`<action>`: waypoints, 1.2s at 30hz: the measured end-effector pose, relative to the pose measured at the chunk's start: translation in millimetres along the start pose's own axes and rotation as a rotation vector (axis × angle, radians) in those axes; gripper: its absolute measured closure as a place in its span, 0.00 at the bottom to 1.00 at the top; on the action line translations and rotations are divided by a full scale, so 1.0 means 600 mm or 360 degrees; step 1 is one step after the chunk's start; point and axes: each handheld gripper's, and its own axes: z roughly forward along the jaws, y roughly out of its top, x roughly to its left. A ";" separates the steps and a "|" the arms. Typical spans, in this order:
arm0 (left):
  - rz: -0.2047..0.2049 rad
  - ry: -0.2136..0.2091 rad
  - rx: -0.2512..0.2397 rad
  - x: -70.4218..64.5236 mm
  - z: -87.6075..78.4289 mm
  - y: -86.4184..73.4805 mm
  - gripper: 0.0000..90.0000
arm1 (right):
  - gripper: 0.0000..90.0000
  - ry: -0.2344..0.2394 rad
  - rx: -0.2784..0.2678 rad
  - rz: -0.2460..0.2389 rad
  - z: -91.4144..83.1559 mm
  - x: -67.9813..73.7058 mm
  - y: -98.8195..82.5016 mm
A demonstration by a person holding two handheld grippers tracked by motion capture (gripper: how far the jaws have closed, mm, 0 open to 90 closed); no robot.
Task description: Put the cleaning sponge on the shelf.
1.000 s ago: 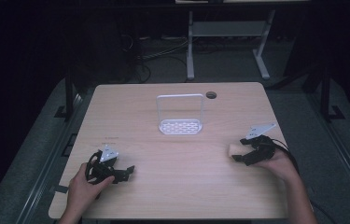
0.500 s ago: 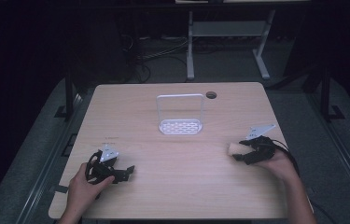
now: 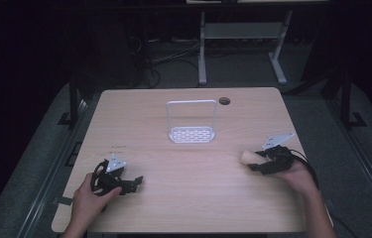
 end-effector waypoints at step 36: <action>0.0000 0.0000 0.0000 0.000 0.000 0.000 0.14 | 0.45 -0.0144 -0.0063 0.0148 0.002 0.048 0.041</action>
